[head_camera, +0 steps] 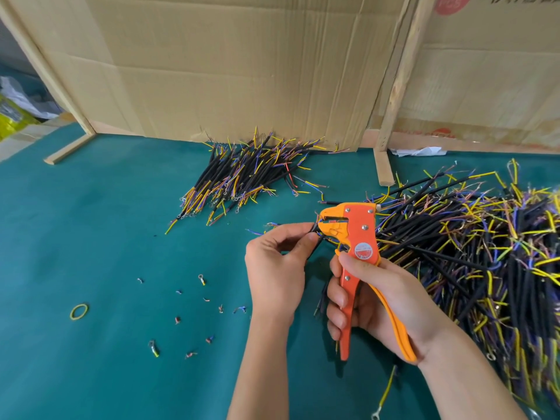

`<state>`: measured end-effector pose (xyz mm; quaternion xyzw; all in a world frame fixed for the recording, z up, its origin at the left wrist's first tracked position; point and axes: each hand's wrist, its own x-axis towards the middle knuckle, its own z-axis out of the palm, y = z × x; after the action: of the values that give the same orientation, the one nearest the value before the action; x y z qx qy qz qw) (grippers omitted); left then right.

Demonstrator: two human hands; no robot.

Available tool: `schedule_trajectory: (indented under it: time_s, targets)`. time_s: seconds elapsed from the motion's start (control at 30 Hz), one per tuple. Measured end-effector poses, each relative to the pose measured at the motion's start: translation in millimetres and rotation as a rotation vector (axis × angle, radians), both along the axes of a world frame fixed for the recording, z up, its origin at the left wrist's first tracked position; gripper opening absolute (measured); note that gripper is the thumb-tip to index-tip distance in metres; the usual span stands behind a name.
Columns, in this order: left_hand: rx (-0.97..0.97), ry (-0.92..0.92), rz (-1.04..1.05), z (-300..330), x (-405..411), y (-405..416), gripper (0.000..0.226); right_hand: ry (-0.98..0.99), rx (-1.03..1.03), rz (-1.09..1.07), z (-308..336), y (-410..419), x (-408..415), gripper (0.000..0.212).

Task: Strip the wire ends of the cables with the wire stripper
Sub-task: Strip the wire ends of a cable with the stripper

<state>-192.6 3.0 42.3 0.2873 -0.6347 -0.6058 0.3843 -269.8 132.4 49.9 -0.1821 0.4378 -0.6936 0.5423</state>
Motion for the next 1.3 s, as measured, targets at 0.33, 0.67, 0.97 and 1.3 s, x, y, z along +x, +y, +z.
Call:
schedule_trajectory:
  time_s: [0.33,0.67,0.97,1.3]
  targets:
    - [-0.06,-0.034,0.083,-3,-5,0,0.026,0.05,0.033,-0.17,-1,-9,10,0.032]
    - [0.044,0.043,0.16,-2,-5,-2,0.025,-0.008,-0.038,-0.042,2,-2,4,0.022]
    - [0.016,0.015,0.121,0,-3,1,0.03,0.009,-0.022,0.009,2,-1,4,0.03]
    - [-0.087,-0.077,0.18,2,-5,4,0.026,0.01,0.076,-0.072,-1,-7,6,0.03]
